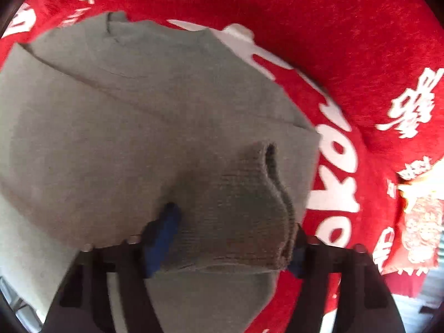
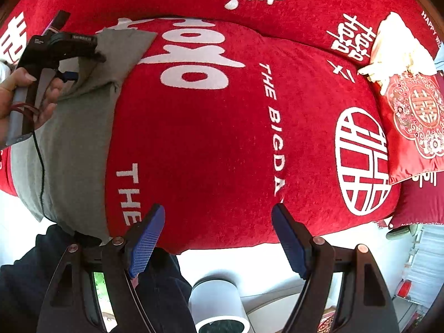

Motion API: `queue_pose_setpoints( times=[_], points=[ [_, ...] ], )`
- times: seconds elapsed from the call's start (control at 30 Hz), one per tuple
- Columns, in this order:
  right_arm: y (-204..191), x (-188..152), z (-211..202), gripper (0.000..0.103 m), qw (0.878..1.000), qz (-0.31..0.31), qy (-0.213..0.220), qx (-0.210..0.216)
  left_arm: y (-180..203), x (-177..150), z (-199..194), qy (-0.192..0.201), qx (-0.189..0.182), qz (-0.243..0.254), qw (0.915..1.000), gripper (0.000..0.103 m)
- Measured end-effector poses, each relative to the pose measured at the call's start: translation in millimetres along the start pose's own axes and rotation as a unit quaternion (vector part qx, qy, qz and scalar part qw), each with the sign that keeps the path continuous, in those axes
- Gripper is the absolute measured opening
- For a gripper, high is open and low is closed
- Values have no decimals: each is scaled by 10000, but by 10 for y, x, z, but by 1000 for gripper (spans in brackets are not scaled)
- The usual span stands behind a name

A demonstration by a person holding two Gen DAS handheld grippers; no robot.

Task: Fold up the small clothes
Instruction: 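Lay the sleeve on the sweater body and open the left tool, then move both tools to the sweater hem and grasp it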

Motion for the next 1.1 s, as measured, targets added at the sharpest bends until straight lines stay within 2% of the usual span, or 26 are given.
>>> queue_pose_setpoints(
  times=[0.17,0.27,0.33,0.53,0.67,0.77,0.87,0.97,1.03,1.07,1.1],
  points=[
    [-134,143,-12,82,10000,-14,63,71,6,-43,-164,-7,-181,444,9988,74],
    [-267,349,-16,82,9993,108,178,306,-87,-99,-375,32,-506,442,9977,74],
    [-396,529,-2,82,9981,202,273,517,-184,-131,-487,31,-543,450,9975,74],
    [-997,1228,65,82,9902,390,616,1192,-733,-144,-790,145,-171,499,9985,74],
    [-1621,1679,122,82,9808,142,991,1675,-1195,-61,-874,141,367,517,9979,74],
    [-2099,1906,347,82,9774,-194,941,1884,-1474,43,-817,72,827,675,9943,74],
    [-2394,2039,666,82,9794,-278,755,1854,-1629,156,-709,10,1073,929,9899,74],
    [-2437,2060,1015,82,9852,-170,441,1649,-1753,223,-609,-22,1276,1196,9846,74],
    [-2294,1995,1242,82,9930,-124,197,1159,-1765,226,-617,18,1236,1452,9816,74],
    [-2172,1959,1316,82,9966,-83,159,804,-1766,211,-633,-3,1219,1597,9796,74],
    [-2077,1934,1330,82,9977,20,209,652,-1780,192,-665,-15,1227,1698,9778,74]
  ],
)
Point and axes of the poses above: each gripper's, at about its wrist camera, not at the fingertips, and z roughly the way its jaws point, y to its right, x to its top, the point moved 6 cm from there along z, roughly the way its jaws point, and after that the axes turned 1 degree about x, right-handed, at the moved point
